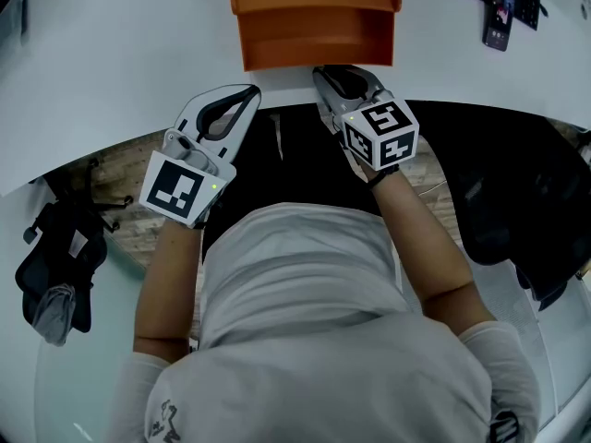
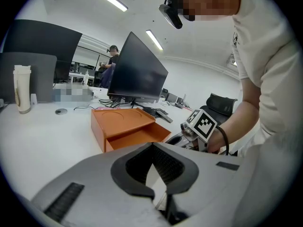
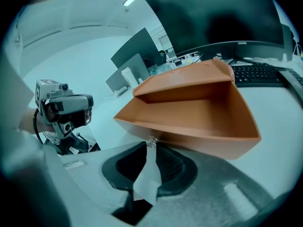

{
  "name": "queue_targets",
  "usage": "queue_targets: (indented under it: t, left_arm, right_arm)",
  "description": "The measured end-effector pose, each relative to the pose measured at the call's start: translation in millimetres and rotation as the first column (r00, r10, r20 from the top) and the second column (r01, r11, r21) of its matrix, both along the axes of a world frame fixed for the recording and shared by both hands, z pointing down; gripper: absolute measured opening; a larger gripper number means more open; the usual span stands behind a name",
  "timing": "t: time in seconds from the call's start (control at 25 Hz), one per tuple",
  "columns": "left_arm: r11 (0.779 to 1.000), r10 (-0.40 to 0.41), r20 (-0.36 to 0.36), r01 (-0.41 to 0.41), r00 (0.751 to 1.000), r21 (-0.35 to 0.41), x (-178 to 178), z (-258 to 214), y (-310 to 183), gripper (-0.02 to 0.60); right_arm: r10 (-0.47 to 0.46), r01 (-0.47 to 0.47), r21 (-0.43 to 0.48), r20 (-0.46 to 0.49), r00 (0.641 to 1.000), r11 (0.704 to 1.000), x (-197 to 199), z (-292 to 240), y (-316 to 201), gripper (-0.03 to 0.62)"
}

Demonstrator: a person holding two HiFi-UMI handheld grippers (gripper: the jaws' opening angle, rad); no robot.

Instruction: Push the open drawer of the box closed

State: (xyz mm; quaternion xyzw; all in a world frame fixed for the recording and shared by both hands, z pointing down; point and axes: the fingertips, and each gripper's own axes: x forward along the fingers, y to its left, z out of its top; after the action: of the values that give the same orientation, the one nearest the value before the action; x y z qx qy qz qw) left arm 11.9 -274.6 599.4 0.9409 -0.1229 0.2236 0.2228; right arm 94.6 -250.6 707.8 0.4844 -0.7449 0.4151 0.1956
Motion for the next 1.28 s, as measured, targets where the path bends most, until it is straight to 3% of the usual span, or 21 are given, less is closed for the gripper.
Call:
queue_targets:
  t: [0.48,1.28]
  left_arm:
    - [0.999,-0.032,0.002,0.032,0.999,-0.013,18.0,6.1,-22.9,-0.002]
    - [0.994,-0.110,0.025,0.110,0.994,0.008,7.3,9.3,-37.1,-0.002]
  right_arm:
    - [-0.036,0.036,0.012,-0.011,0.999,0.999,16.9,2.1,-39.4,0.064]
    - [-0.040,0.040,0.027,0.008,0.999,0.999,27.7,-0.4,-91.3,0.064]
